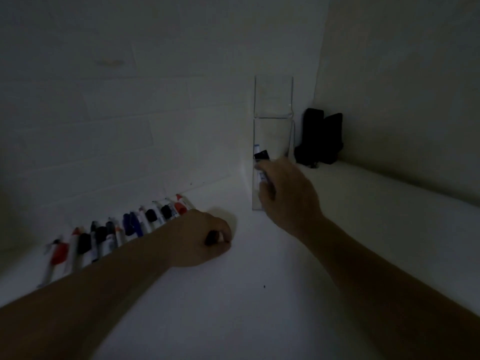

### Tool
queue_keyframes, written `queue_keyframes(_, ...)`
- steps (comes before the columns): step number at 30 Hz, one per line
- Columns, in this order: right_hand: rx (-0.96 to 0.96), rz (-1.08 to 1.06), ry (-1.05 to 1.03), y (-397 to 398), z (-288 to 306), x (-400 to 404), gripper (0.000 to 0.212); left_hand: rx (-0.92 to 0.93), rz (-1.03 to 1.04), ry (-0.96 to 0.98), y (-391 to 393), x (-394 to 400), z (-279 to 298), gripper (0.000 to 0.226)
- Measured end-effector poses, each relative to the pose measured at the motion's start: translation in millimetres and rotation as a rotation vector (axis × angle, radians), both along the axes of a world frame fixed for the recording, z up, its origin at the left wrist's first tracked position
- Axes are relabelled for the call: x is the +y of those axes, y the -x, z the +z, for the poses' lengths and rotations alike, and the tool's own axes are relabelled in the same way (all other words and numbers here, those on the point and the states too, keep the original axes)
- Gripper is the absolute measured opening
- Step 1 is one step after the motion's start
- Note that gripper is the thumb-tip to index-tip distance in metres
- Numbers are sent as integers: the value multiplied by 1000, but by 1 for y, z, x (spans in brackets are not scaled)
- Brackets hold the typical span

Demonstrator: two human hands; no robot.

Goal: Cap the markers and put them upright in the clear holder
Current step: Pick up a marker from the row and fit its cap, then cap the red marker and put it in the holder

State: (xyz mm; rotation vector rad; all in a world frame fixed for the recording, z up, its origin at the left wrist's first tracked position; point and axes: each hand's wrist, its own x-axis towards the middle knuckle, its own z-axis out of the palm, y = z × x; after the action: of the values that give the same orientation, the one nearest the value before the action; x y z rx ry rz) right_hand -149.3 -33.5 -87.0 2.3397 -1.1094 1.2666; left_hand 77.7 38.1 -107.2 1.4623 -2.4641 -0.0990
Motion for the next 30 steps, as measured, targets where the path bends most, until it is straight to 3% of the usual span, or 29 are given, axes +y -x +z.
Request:
queue_keyframes(3,38,264,-312,-35,-19,4,37,85,55,125,-25,26,-13,13)
queue_keyframes(8,215,401,-681,-85,-37,-6,44,496,149,75,-40,33,-16,22)
queue_keyframes(11,320,452,-666,-98,-37,-6,33,536,153,50,-41,32,-17,18)
queue_keyframes(14,378,415,-597,-97,-38,-7,33,443,76,105,-36,34,-20,12)
queue_keyframes(19,459,95,-401,-73,-37,-3,35,384,77,115,-34,33,-18,13)
queue_keyframes(26,159,126,-441,-42,-49,12,24,229,29,135,-27,35,-14,12)
queue_keyframes(30,58,175,-441,-44,-50,5,23,360,203,128,-28,25,12,15)
